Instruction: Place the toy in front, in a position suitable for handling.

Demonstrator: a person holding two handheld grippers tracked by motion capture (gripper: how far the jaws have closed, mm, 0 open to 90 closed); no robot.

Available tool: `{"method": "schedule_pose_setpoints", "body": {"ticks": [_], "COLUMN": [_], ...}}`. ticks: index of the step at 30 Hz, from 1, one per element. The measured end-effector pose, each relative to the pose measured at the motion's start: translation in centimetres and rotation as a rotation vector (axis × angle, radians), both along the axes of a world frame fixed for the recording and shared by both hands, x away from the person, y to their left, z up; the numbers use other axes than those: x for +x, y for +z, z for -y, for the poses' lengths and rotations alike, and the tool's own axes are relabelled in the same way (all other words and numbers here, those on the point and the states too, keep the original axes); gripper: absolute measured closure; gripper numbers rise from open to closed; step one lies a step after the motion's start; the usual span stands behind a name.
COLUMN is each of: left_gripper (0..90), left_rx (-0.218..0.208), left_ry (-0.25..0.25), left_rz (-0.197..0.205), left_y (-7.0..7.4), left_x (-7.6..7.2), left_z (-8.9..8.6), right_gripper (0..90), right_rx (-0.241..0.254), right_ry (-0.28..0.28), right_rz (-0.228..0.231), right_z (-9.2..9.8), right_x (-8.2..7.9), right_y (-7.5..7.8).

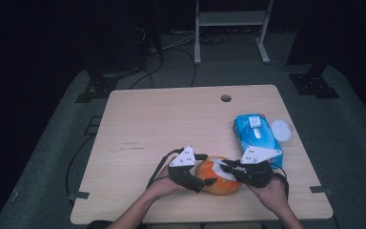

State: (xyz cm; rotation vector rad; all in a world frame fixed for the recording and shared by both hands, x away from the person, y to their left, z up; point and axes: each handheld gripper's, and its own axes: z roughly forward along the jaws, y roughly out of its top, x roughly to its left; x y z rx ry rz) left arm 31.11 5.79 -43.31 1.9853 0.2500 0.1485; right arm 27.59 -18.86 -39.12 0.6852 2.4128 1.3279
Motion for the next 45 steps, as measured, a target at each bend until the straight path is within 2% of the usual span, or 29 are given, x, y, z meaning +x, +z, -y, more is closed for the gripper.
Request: {"method": "schedule_pose_setpoints", "body": {"ticks": [2, 5, 13, 15, 17, 21, 24, 28, 30, 34, 37, 40, 45], "left_gripper": [26.6, 31.6, 31.7, 31.5, 31.5, 31.2, 31.4, 31.5, 31.6, 31.6, 31.4, 31.3, 29.8], "left_rx": [-0.004, 0.011, -0.004, -0.010, -0.014, -0.010, -0.008, -0.023, -0.028, -0.031, -0.034, -0.030, -0.016], "left_ry": [0.001, 0.001, 0.033, 0.040, 0.048, 0.058, 0.063, 0.077, 0.084, 0.093, 0.102, 0.094, 0.057], "left_rz": [-0.022, -0.017, -0.073, -0.085, -0.091, -0.097, -0.100, -0.123, -0.126, -0.132, -0.137, -0.133, -0.120], "left_y": [-0.3, -0.3, -0.8, -0.9, -1.0, -1.0, -1.0, -1.1, -1.1, -1.2, -1.2, -1.1, -0.9], "left_x": [0.0, 0.2, 1.0, 1.1, 1.2, 1.3, 1.4, 1.7, 1.8, 1.8, 1.7, 1.6, 1.0], "left_z": [-0.2, -0.5, -1.4, -1.5, -1.5, -1.8, -1.8, -2.1, -2.1, -2.1, -2.0, -1.9, -1.3], "right_gripper": [79.0, 79.0, 79.0, 79.0, 79.0, 78.9, 79.0, 78.9, 78.9, 78.9, 78.9, 78.9, 78.8], "right_rx": [-0.021, 0.008, 0.012, 0.030, 0.055, 0.023, 0.028, -0.005, 0.006, 0.047, 0.053, 0.037, 0.026], "right_ry": [0.003, -0.003, -0.093, -0.086, -0.046, -0.007, -0.024, -0.081, -0.081, -0.025, 0.005, -0.010, -0.074], "right_rz": [0.014, -0.015, -0.056, -0.057, -0.049, -0.020, -0.045, -0.062, -0.070, -0.048, -0.036, -0.048, -0.079], "right_z": [-0.2, 0.6, 3.3, 3.4, 2.9, 1.9, 2.5, 3.5, 3.6, 2.7, 2.1, 2.2, 3.3], "right_x": [-0.1, 0.4, 1.2, 1.0, 0.6, 0.0, 0.5, 1.1, 1.1, 0.5, 0.1, 0.3, 1.3], "right_y": [0.0, -0.1, -0.9, -0.6, -0.1, 0.2, -0.2, -1.0, -1.0, -0.1, 0.4, -0.1, -1.0]}}
